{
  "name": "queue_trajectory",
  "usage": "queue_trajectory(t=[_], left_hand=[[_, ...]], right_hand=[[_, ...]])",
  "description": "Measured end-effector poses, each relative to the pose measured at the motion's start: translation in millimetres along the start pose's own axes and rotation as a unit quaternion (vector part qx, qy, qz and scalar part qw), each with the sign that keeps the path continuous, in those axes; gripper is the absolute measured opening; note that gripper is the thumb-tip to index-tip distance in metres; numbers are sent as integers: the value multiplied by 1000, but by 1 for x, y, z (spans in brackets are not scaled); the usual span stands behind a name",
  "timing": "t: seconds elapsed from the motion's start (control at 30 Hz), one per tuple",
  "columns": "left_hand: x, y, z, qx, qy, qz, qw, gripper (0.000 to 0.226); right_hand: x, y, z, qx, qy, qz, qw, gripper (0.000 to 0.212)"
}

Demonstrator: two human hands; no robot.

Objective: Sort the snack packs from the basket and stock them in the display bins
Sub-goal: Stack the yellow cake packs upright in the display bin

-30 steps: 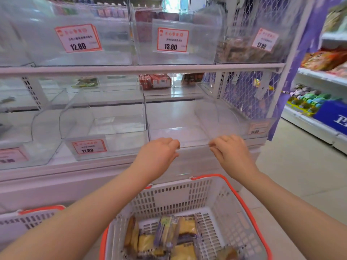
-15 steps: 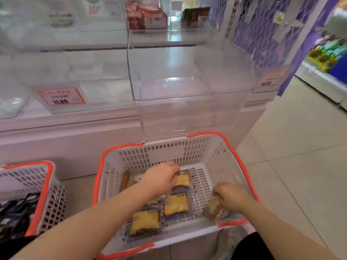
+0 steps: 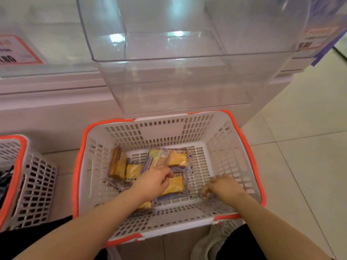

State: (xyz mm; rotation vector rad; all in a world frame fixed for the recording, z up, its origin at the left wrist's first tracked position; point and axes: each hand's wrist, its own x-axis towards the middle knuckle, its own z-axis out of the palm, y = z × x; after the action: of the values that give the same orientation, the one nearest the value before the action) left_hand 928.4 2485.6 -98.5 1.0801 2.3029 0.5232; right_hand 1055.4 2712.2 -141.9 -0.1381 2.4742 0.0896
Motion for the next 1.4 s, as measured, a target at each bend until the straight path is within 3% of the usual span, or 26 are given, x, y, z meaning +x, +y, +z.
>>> queue_trajectory(t=[0.1, 0.2, 0.33, 0.47, 0.57, 0.73, 0.83, 0.93, 0.97, 1.1, 1.17, 1.3, 1.4], left_hand=[[0, 2, -5, -15, -3, 7, 1000, 22], [0, 8, -22, 0, -5, 6, 1000, 28], [-7, 16, -64, 19, 39, 20, 999, 71], [-27, 25, -107, -55, 30, 60, 996, 72], [-47, 29, -123, -138, -36, 69, 987, 63], [-72, 35, -136, -335, -105, 48, 935, 46], [-79, 41, -141, -359, -123, 43, 924, 41], [-80, 52, -142, -448, -93, 43, 888, 47], [-81, 56, -142, -485, -89, 43, 869, 46], [-86, 63, -142, -559, -117, 25, 820, 28], [-88, 65, -145, -573, -137, 2, 808, 26], [-93, 74, -172, -587, -191, -30, 786, 35], [-95, 71, -192, -624, -121, -24, 772, 53]], right_hand=[[0, -3, -27, 133, 129, 38, 982, 14], [-11, -11, -71, 309, 208, 24, 928, 12], [-37, -29, -124, 508, 245, 15, 826, 19], [-65, -42, -155, 677, 235, 4, 697, 11], [-83, -56, -172, 739, 234, -5, 632, 10], [-110, -70, -194, 782, 228, -49, 578, 13], [-122, -71, -200, 804, 244, -79, 537, 15], [-133, -63, -204, 828, 275, -133, 469, 41], [-137, -61, -207, 813, 288, -160, 479, 47], [-143, -57, -222, 664, 350, -179, 636, 55], [-143, -58, -225, 644, 335, -191, 661, 48], [-135, -59, -230, 644, 369, -123, 658, 24], [-125, -62, -239, 741, 378, -61, 552, 37]])
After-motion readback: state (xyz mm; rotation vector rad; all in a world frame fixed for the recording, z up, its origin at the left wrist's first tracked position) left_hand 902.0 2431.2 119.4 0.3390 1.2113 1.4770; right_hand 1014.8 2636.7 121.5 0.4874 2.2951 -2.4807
